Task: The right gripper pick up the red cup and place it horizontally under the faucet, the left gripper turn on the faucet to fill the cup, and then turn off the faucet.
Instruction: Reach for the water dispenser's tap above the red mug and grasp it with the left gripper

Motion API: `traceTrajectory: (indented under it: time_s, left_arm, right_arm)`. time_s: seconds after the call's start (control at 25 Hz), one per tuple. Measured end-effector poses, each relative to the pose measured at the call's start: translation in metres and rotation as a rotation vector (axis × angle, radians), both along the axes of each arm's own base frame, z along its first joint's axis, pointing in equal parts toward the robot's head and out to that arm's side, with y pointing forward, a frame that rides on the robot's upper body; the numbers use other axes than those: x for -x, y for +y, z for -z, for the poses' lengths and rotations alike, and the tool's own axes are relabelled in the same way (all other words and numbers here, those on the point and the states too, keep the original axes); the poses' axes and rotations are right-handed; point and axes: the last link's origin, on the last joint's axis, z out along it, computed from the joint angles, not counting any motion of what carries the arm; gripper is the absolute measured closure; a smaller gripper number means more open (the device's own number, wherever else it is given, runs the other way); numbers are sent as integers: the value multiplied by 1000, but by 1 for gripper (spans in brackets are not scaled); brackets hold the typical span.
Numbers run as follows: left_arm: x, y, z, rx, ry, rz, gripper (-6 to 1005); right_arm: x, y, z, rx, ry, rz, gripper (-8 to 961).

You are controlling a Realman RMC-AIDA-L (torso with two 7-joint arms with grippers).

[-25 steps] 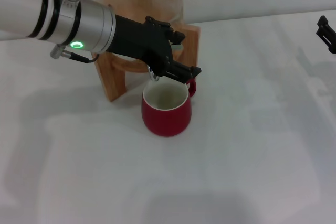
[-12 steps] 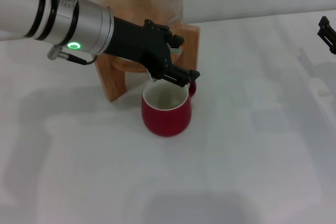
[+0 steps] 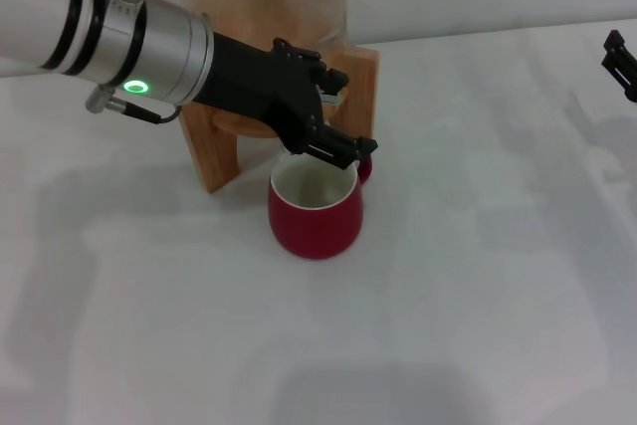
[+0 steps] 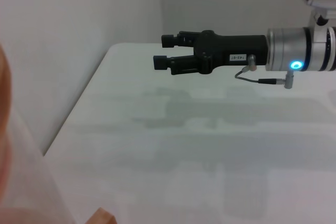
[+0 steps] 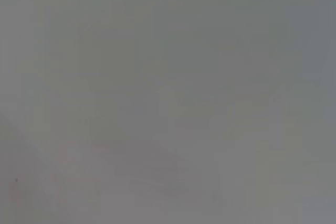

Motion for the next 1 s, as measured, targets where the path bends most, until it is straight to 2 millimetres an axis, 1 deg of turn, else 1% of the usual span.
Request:
traceTrajectory:
  time_s: [0.28,1.0]
  left_arm:
    - [-4,-3,-3,5,-3,4,129]
    - [0,-2,-4,-2,8,5,136]
  right_arm:
    - [0,0,0,-1,0,-1,105]
    - [0,0,0,-1,0,-1,106]
